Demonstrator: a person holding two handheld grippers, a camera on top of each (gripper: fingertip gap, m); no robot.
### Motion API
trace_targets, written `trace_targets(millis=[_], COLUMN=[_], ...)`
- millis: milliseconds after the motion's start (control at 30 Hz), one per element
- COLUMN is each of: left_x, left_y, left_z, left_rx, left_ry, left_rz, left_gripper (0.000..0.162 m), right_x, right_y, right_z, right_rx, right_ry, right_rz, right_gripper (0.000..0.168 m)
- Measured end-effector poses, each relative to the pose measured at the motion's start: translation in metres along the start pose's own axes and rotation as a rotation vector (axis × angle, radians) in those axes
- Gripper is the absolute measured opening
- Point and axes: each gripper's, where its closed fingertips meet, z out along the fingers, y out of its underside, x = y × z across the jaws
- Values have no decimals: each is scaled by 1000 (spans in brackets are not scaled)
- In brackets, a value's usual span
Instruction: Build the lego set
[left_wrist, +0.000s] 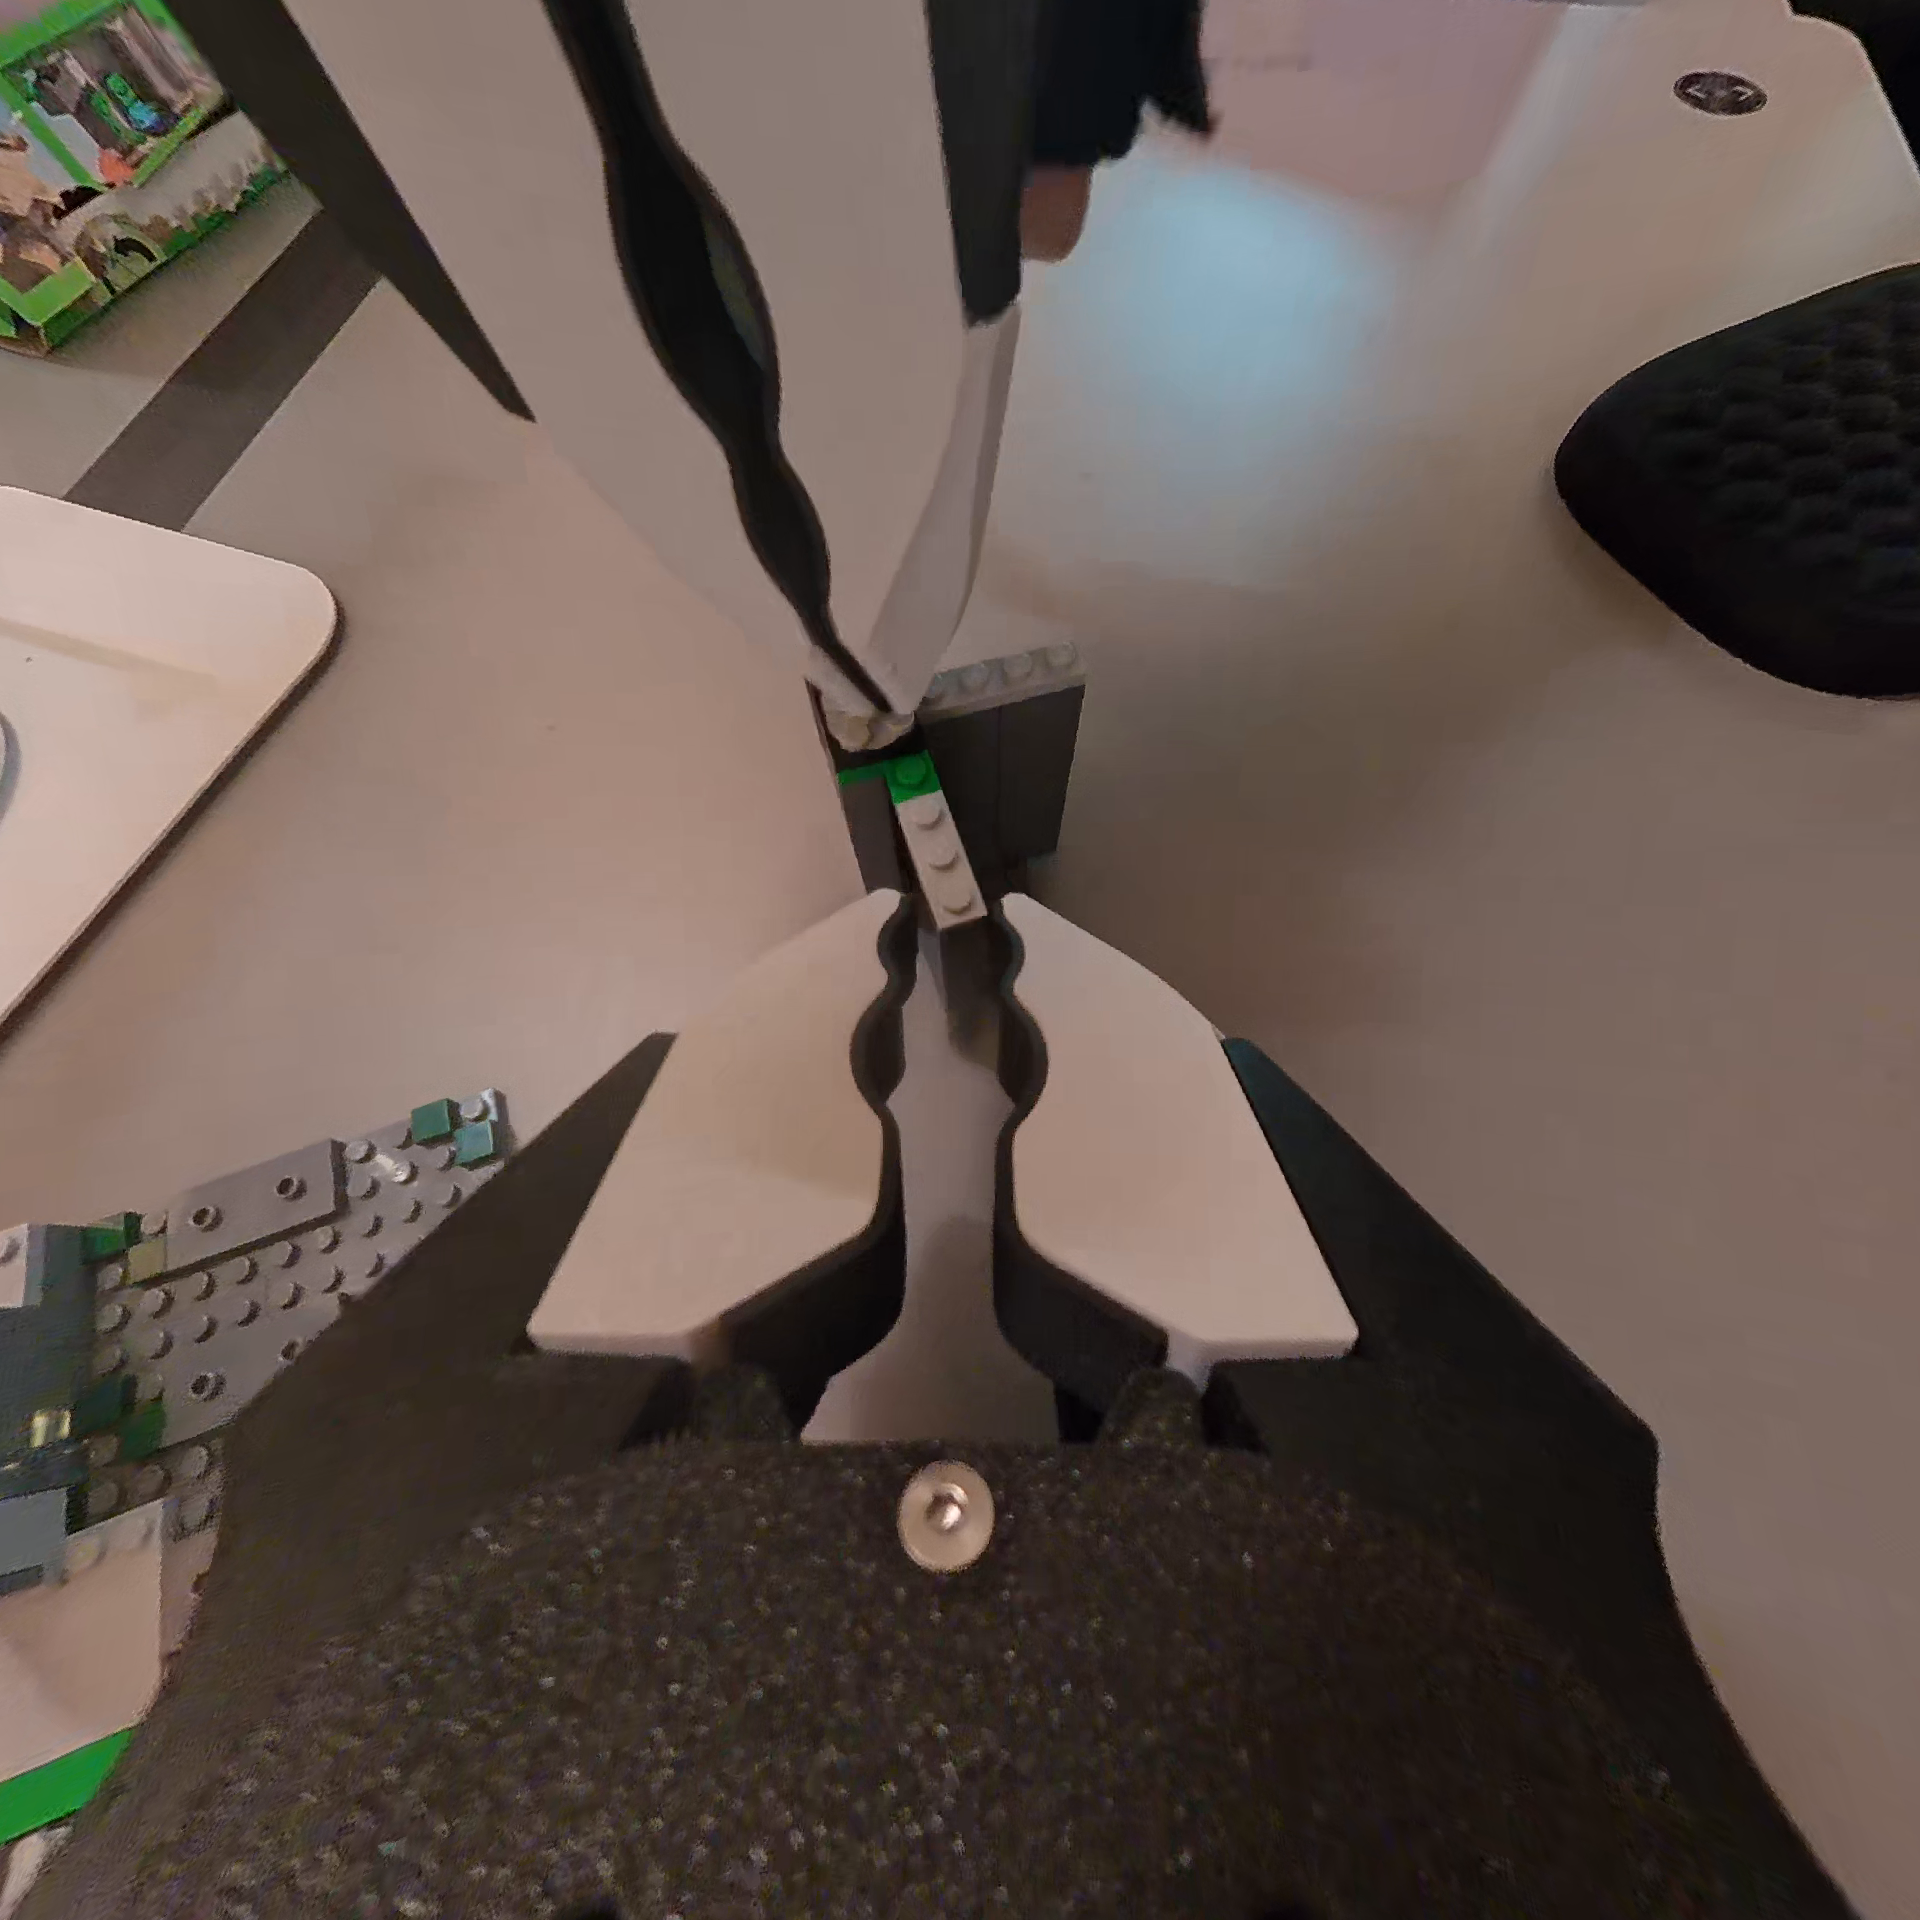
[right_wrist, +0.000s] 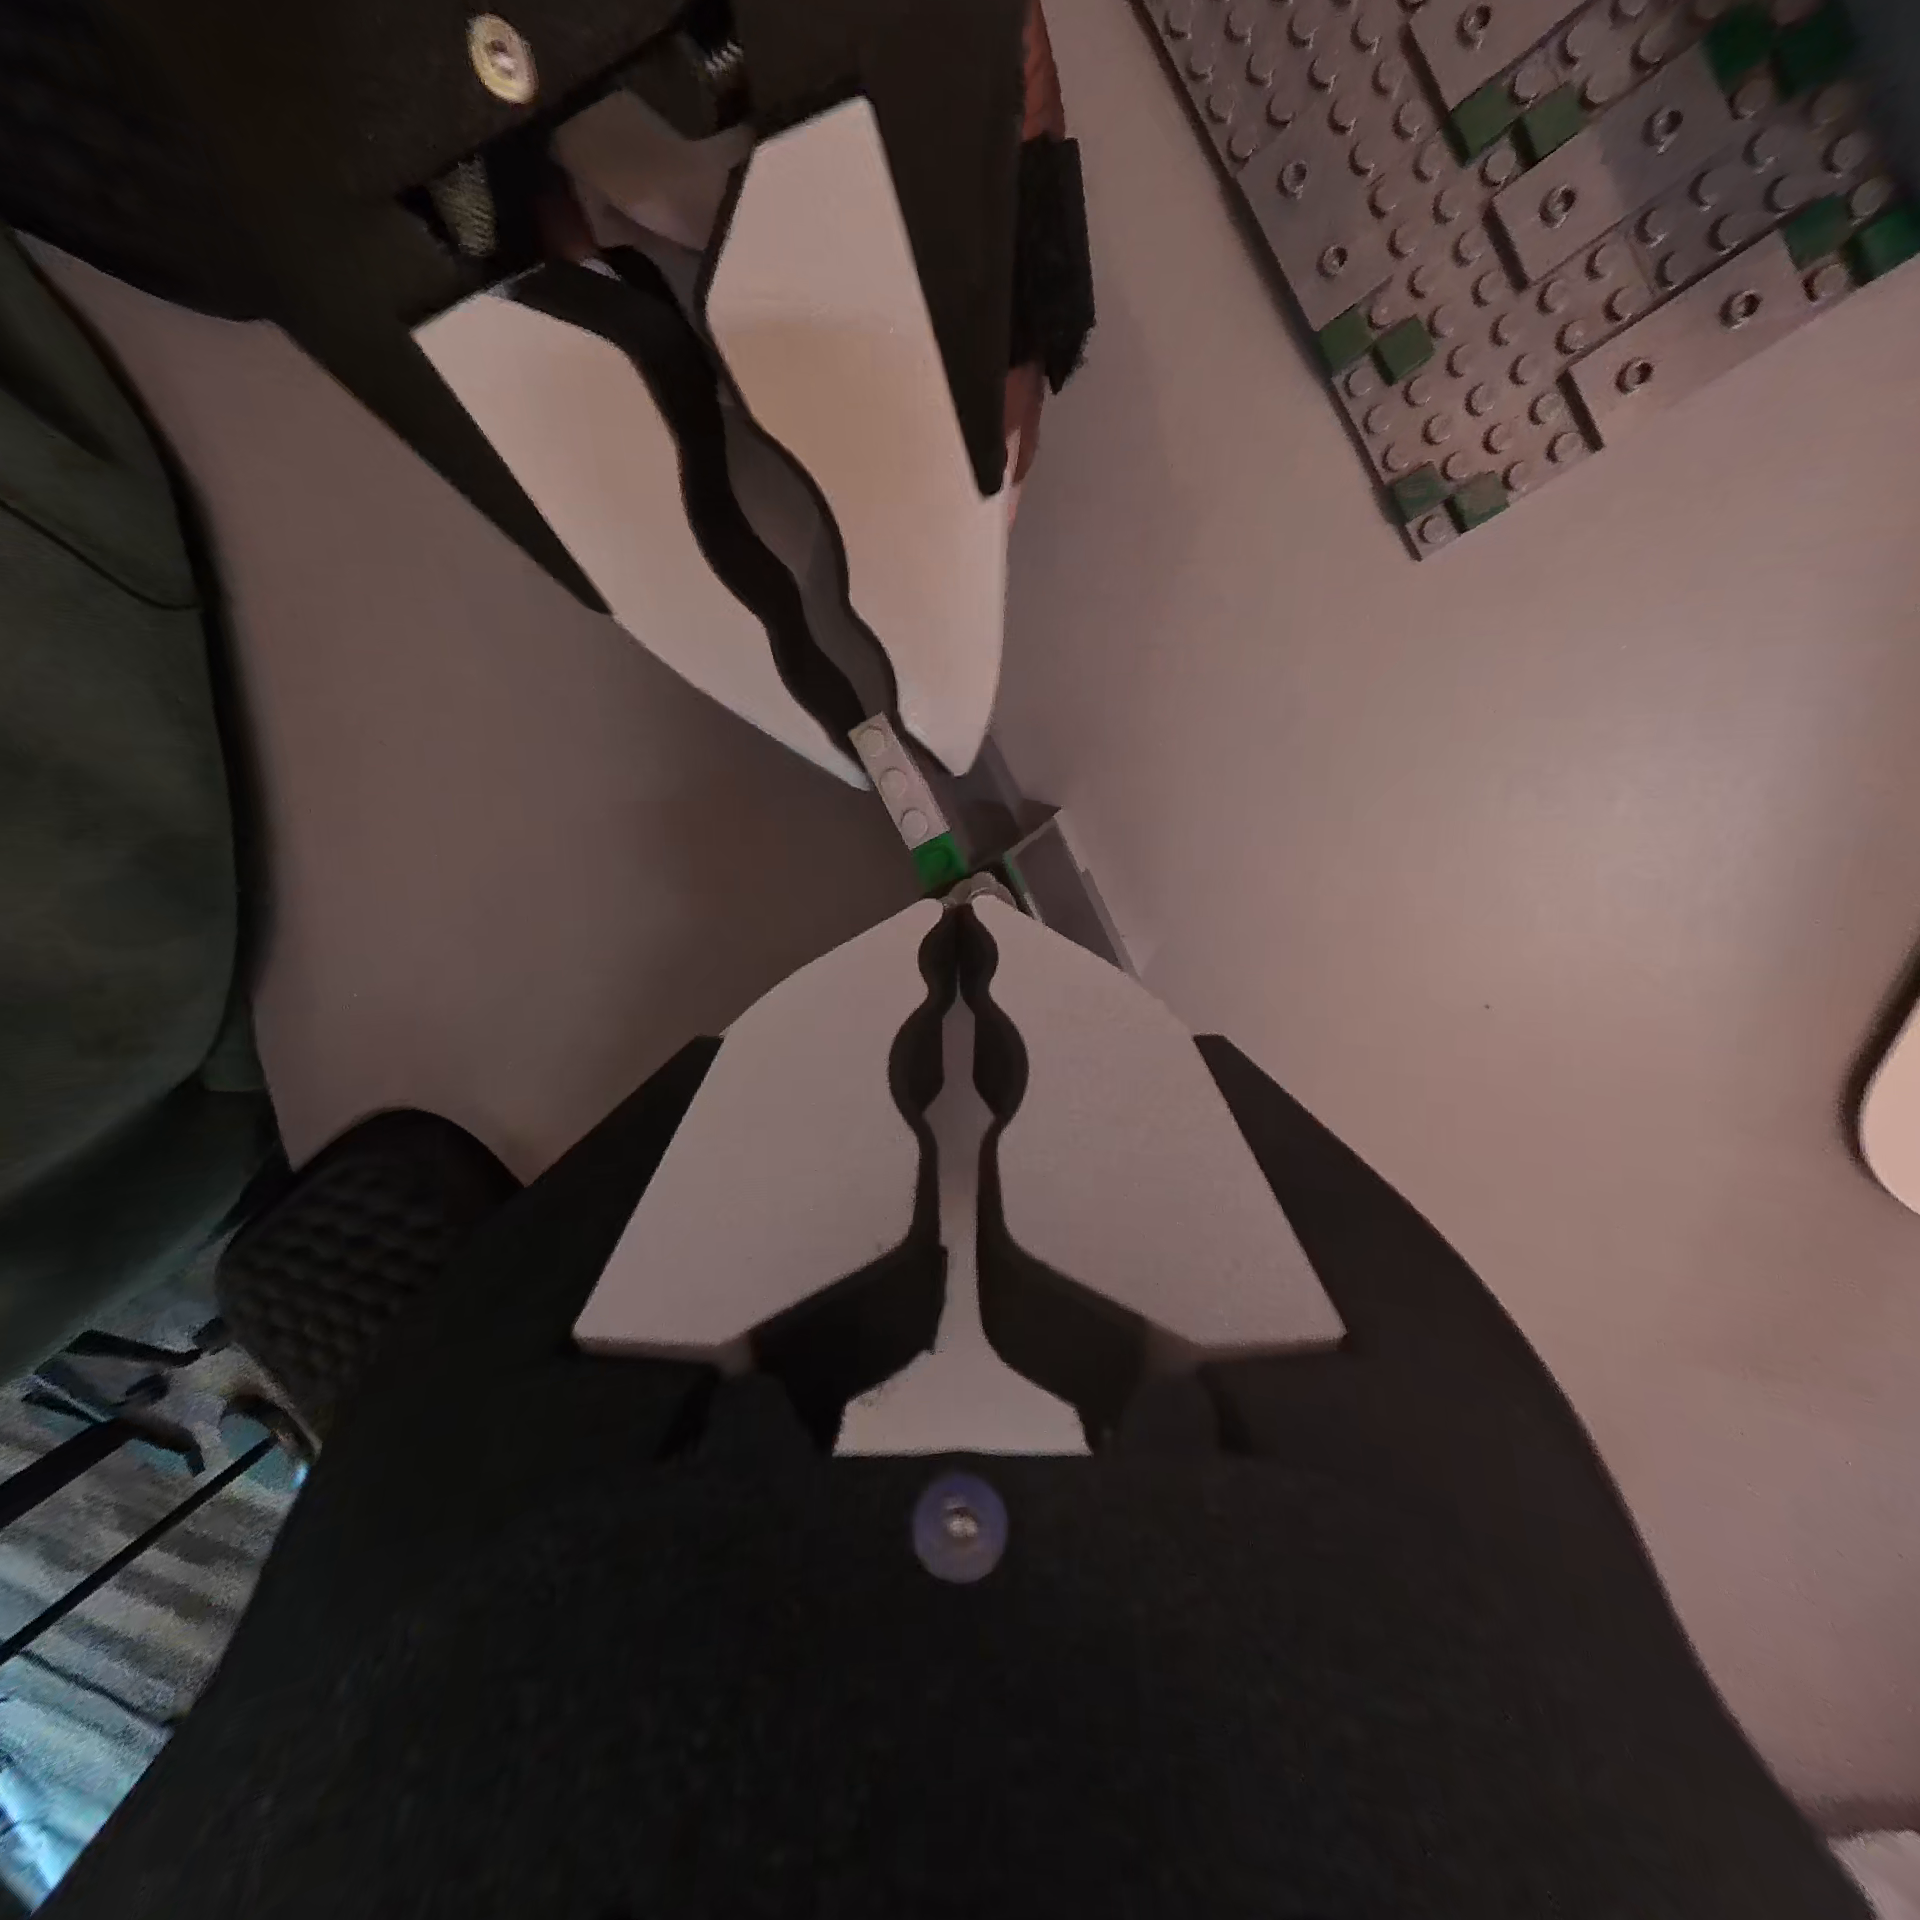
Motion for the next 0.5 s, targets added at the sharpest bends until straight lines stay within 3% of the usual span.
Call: trace_targets(millis=[33,267,333,500], left_x=[0,0,1,1], left_y=[1,1,1,0], left_z=[0,3,4,6], left_rx=[-1,-1,-1,2], left_ry=[1,-6,-8,-16], left_rz=[-1,-3,-2,0], left_gripper=[13,13,13,13], right_x=[-5,5,3,-4], right_y=[-3,-6,-3,2], right_z=[-2,-24,-21,-9], right_rx=[32,246,304,474], right_ry=[-26,111,119,189], right_rz=[-1,-123,-146,-197], right_gripper=[0,0,31,42])
